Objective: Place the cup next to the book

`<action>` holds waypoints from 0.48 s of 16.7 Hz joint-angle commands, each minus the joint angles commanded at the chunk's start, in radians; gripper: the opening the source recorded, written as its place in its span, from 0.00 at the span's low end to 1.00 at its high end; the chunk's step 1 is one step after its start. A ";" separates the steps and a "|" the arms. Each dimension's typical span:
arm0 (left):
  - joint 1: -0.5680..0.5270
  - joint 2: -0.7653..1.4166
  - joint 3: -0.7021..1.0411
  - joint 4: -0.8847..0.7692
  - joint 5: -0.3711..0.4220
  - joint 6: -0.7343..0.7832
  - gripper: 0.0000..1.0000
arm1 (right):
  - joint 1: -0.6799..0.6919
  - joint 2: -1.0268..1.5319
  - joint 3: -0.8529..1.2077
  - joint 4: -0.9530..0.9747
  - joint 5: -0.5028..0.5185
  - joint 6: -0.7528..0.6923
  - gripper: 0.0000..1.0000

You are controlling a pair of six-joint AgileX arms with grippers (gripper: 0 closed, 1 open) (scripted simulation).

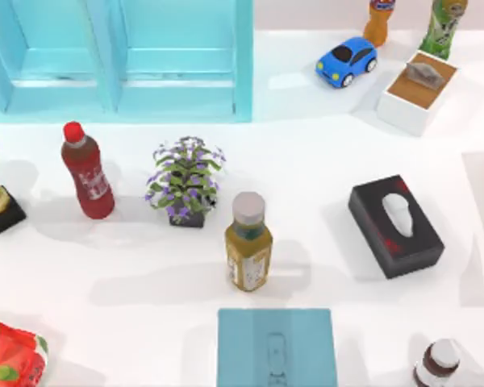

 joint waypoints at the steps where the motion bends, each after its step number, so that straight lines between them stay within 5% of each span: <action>1: 0.001 -0.011 0.016 -0.020 0.000 -0.003 0.00 | 0.000 0.000 0.000 0.000 0.000 0.000 1.00; 8: -0.004 -0.021 0.027 -0.031 -0.001 -0.009 0.00 | 0.000 0.000 0.000 0.000 0.000 0.000 1.00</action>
